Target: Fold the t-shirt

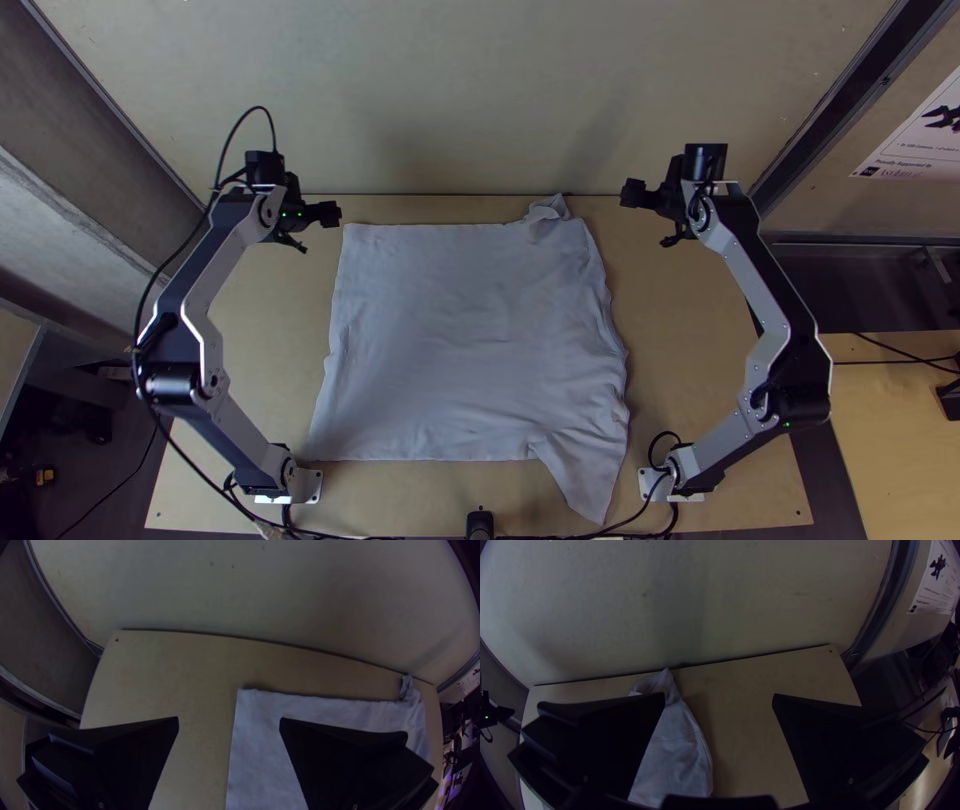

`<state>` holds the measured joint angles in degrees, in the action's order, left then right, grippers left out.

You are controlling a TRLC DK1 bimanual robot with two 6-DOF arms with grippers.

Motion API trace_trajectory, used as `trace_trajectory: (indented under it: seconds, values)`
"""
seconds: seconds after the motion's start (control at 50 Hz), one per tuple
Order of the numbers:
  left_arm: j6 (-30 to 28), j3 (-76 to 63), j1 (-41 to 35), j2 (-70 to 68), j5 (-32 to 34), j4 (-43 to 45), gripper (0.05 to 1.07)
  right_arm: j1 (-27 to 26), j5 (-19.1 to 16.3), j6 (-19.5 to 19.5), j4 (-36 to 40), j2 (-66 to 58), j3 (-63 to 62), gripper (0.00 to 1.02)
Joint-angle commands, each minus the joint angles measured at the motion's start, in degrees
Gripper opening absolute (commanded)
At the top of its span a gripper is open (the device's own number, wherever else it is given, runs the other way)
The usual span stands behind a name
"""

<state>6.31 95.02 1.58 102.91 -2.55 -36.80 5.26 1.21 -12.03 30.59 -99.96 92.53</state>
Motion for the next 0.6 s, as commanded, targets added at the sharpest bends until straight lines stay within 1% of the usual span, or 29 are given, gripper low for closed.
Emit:
trace_trajectory:
  seconds: [0.0,0.04,0.08,0.12,0.32,0.58]
  values:
    - [1.34,3.41,-0.53,5.10,-0.53,-0.65,1.01,0.46,-0.77,-1.59,0.35,-2.87,2.13,0.99]
    - [1.34,4.38,-0.53,6.95,-0.88,-0.47,1.01,0.46,-0.95,-1.68,0.35,-3.57,2.39,0.99]
    - [1.43,5.70,-0.53,8.88,-0.88,-0.47,0.95,0.54,-0.95,-1.68,0.35,-4.19,2.74,0.99]
    - [1.60,7.02,-0.53,10.55,-1.06,-0.65,0.92,0.54,-1.04,-1.68,0.35,-4.80,3.01,0.99]
    - [1.87,12.47,-1.23,17.41,-2.81,-0.21,0.92,0.72,-1.30,-2.29,0.35,-7.62,4.50,0.99]
    - [2.13,18.44,-2.38,23.39,-3.17,-0.82,0.92,1.34,-1.65,-2.82,0.35,-10.78,5.73,0.99]
